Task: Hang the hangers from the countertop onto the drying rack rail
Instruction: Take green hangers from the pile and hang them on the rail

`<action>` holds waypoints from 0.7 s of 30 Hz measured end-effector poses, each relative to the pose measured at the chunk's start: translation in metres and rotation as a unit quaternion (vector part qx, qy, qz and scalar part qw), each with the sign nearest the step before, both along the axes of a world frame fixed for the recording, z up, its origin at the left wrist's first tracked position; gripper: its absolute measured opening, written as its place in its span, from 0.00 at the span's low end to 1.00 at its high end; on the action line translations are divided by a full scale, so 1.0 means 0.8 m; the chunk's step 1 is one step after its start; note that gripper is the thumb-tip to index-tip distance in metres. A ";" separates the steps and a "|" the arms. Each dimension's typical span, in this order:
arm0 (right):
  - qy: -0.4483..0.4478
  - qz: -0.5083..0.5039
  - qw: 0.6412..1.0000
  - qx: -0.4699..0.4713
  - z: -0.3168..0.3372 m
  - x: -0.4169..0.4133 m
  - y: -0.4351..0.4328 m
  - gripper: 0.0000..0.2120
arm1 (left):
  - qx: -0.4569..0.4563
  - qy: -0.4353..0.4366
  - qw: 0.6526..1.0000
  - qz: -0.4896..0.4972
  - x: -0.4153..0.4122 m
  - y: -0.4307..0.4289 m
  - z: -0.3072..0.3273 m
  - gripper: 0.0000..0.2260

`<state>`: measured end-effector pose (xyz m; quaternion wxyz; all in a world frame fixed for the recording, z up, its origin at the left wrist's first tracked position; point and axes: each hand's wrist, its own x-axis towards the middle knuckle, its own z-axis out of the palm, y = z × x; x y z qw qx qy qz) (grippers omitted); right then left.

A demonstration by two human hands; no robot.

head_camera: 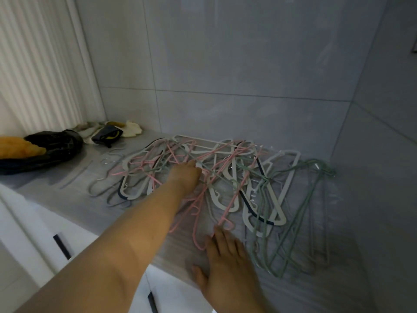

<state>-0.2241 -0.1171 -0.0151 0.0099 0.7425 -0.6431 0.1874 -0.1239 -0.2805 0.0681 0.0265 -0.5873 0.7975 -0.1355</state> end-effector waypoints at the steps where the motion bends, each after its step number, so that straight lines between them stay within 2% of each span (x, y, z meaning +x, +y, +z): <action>1: 0.001 0.001 1.000 0.000 -0.001 -0.001 0.000 0.29 | -0.018 -0.001 1.000 -0.003 0.005 0.002 0.003 0.13; 3: 0.005 0.000 1.000 0.001 -0.002 -0.001 -0.001 0.30 | -0.036 0.016 0.999 -0.001 0.017 0.014 0.007 0.13; 5: 0.006 -0.001 1.000 0.003 -0.002 -0.001 0.000 0.30 | -0.030 0.070 0.997 0.009 0.029 0.030 0.009 0.14; 8: 0.009 -0.002 1.000 -0.001 -0.002 -0.002 0.001 0.29 | 0.000 0.234 0.972 0.025 0.056 0.053 0.001 0.12; 10: 0.010 0.001 1.000 -0.003 0.000 -0.002 0.002 0.29 | 0.012 0.415 0.908 0.052 0.079 0.065 -0.011 0.05; 11: 0.011 0.001 1.000 -0.002 0.001 -0.002 0.004 0.28 | 0.026 0.507 0.858 0.073 0.090 0.073 -0.015 0.09; 13: 0.014 0.001 1.000 -0.001 0.002 -0.002 0.006 0.28 | 0.073 0.672 0.727 0.125 0.109 0.090 -0.017 0.14; 14: 0.016 0.003 1.000 0.000 0.003 -0.002 0.006 0.28 | 0.104 0.721 0.666 0.157 0.117 0.097 -0.017 0.14; 15: 0.017 0.004 1.000 0.004 0.003 -0.001 0.006 0.28 | 0.128 0.750 0.623 0.182 0.124 0.104 -0.017 0.14; 16: 0.018 0.003 1.000 0.009 0.003 -0.001 0.006 0.28 | 0.141 0.765 0.597 0.196 0.129 0.109 -0.018 0.14; 19: 0.020 0.005 1.000 0.021 0.003 -0.001 0.008 0.28 | 0.147 0.794 0.553 0.206 0.139 0.122 -0.021 0.09; 21: 0.023 0.009 0.999 0.027 0.004 0.000 0.010 0.28 | 0.147 0.828 0.498 0.214 0.140 0.128 -0.024 0.08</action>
